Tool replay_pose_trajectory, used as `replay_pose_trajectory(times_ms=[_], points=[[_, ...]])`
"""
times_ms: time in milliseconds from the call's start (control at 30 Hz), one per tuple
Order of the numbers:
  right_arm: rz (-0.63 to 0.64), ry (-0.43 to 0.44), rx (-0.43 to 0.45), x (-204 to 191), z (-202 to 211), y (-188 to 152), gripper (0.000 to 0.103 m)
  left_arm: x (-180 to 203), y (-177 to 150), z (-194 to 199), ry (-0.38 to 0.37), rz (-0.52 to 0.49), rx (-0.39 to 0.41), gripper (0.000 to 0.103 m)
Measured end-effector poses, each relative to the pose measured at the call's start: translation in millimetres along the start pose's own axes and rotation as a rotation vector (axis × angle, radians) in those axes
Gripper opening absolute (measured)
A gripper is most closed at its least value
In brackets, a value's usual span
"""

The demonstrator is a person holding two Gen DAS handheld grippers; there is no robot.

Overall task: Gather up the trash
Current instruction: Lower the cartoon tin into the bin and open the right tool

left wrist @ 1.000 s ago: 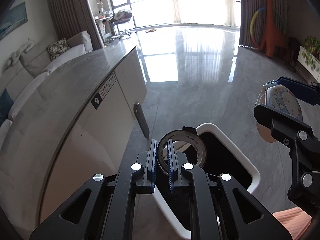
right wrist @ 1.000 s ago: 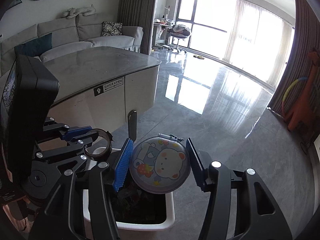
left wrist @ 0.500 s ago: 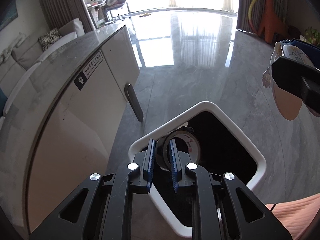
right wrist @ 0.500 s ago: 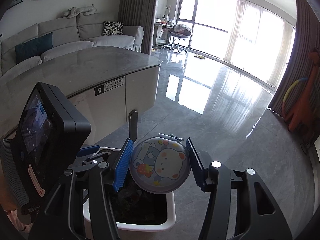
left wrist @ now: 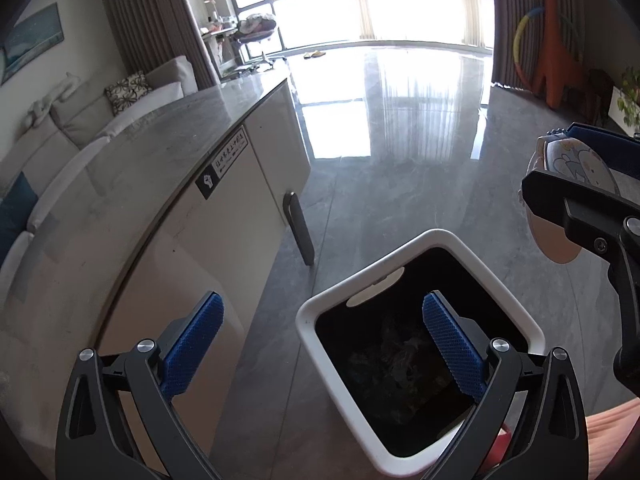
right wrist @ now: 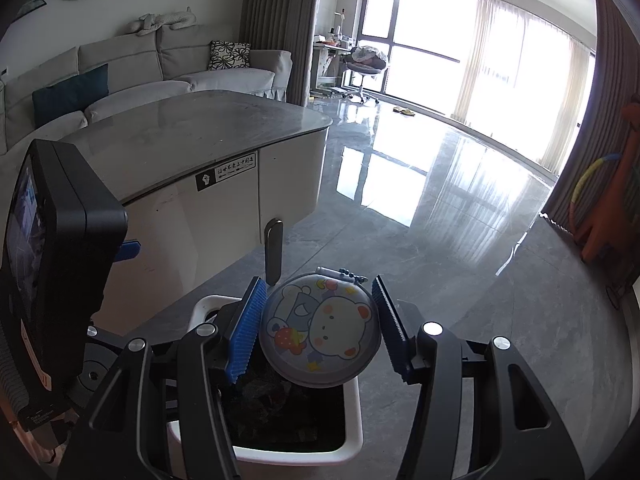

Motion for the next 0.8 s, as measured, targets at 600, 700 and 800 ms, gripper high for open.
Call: replay_pose_trajectory(times_ms=[600, 700, 800], points=[[-0.013, 0.034, -0.107, -26, -50, -15, 0.056, -82, -4, 34, 0.196, 0.051, 0.079, 0.099], [-0.001, 0.031, -0.135, -29, -56, -21, 0.058, -93, -4, 38, 0.200, 0.076, 0.084, 0.099], [0.006, 0.016, -0.173, -30, -66, -29, 0.082, -98, -4, 40, 0.200, 0.087, 0.083, 0.099]])
Point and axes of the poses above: each gripper's, at about its wrist camera, not at the fingertips, and z roughly against the way its jaws point, x to its right, y to its top, the point moved 7 cm from there along -z, roughly the way its jaws point, and after that the axes turned 1 degree about -x, right-handed, at the moved point
